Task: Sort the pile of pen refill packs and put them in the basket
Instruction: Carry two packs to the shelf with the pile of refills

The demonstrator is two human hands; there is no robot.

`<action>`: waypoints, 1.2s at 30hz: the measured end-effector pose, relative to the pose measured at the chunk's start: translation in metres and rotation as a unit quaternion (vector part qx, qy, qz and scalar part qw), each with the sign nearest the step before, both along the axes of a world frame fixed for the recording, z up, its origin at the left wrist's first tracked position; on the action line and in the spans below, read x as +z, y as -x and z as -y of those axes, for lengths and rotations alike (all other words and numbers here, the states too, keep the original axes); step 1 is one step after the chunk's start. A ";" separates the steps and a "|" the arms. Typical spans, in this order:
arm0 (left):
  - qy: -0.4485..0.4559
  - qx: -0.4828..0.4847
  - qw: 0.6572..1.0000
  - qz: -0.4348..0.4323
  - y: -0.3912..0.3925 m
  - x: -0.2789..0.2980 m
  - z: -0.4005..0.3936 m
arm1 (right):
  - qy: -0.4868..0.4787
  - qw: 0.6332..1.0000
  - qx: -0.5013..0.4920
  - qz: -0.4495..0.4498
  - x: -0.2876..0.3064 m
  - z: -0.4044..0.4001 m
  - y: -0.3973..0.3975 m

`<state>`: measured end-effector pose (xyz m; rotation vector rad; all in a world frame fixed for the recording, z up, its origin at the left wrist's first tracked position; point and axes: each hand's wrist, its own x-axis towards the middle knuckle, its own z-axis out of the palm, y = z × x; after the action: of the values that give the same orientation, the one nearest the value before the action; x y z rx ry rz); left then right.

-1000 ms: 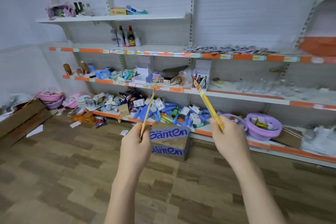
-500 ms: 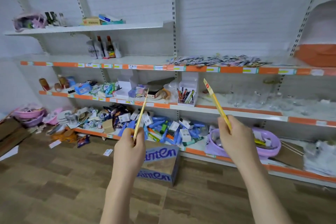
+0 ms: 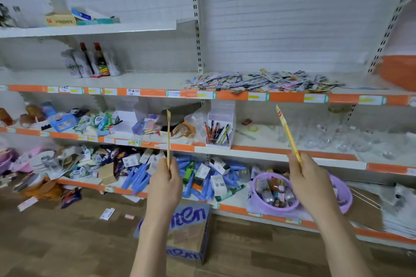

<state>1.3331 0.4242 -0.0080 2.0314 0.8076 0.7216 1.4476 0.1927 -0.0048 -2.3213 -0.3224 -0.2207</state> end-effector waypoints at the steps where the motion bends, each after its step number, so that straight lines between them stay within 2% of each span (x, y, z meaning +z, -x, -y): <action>1: -0.002 -0.011 1.000 0.006 -0.023 0.003 -0.005 | 0.002 1.000 -0.005 0.009 0.003 -0.001 -0.015; 5: -0.013 -0.069 0.997 0.027 -0.112 0.012 -0.006 | -0.006 0.998 -0.050 0.026 0.005 0.006 -0.071; 9: -0.017 -0.136 0.991 0.009 -0.178 0.007 0.017 | 0.011 0.996 -0.092 -0.013 0.001 0.024 -0.118; 12: -0.026 -0.154 0.988 0.002 -0.227 0.001 0.034 | 0.050 0.993 -0.104 -0.030 -0.003 0.042 -0.155; 14: -0.024 -0.160 0.987 0.005 -0.261 -0.003 0.044 | 0.034 0.994 -0.101 -0.029 -0.008 0.054 -0.185; 20: -0.028 -0.144 0.989 -0.009 -0.355 -0.001 0.100 | 0.006 0.997 -0.078 -0.019 -0.007 0.112 -0.280; 26: 0.003 -0.156 0.988 0.015 -0.418 0.014 0.162 | -0.012 0.998 -0.056 -0.009 0.007 0.153 -0.363; 36: -0.012 -0.059 0.997 0.048 -0.504 0.007 0.131 | 0.009 0.999 -0.013 0.035 -0.004 0.155 -0.475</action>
<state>1.8367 0.2927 -0.0008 2.0303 0.6225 0.7580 1.9222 0.0377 -0.0087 -2.3411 -0.3309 -0.3139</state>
